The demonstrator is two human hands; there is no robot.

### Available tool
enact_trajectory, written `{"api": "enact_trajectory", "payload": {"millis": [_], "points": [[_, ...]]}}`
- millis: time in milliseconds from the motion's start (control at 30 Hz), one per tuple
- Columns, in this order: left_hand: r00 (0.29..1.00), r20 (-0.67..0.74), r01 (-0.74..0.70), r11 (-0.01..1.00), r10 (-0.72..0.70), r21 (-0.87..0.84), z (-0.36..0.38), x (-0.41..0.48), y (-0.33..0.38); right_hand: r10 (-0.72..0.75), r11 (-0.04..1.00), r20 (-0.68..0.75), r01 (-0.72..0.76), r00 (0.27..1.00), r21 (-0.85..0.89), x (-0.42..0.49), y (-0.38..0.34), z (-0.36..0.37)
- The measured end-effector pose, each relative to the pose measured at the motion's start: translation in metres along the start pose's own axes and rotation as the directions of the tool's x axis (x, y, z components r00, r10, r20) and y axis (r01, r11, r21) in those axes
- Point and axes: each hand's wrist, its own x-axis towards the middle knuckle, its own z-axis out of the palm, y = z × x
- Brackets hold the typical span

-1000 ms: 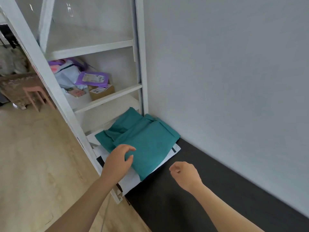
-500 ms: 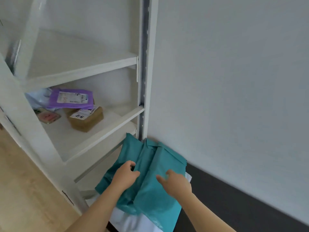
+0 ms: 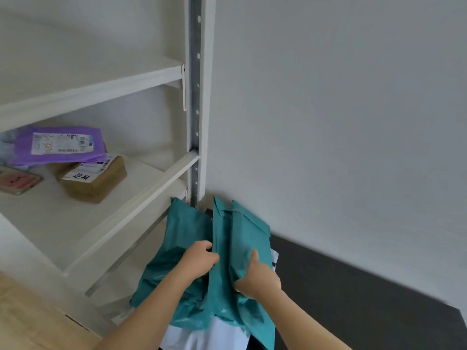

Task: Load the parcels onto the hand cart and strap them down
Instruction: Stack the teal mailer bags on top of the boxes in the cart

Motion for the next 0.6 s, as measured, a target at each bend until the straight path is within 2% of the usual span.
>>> {"api": "enact_trajectory", "payload": {"millis": [133, 267, 400, 533, 600], "points": [[0.996, 0.026, -0.087, 0.996, 0.088, -0.037, 0.019, -0.005, 0.024, 0.013, 0.998, -0.039, -0.010, 0.999, 0.069, -0.002, 0.035, -0.014], [0.982, 0.052, -0.184, 0.983, 0.184, 0.003, 0.056, -0.011, 0.052, 0.030, 0.957, -0.079, -0.006, 0.996, 0.290, -0.007, 0.087, -0.029], [0.963, 0.141, -0.249, 0.957, 0.229, 0.151, 0.105, -0.021, 0.074, 0.165, 0.843, -0.097, -0.089, 0.982, 0.531, -0.015, 0.147, -0.040], [0.934, 0.267, -0.306, 0.917, 0.237, 0.256, 0.160, -0.028, 0.086, 0.283, 0.767, -0.109, -0.157, 0.953, 0.622, -0.026, 0.211, -0.039], [0.923, 0.319, -0.311, 0.904, 0.214, 0.293, 0.185, -0.031, 0.087, 0.320, 0.682, -0.032, -0.206, 0.947, 0.702, -0.028, 0.241, -0.030]]}}
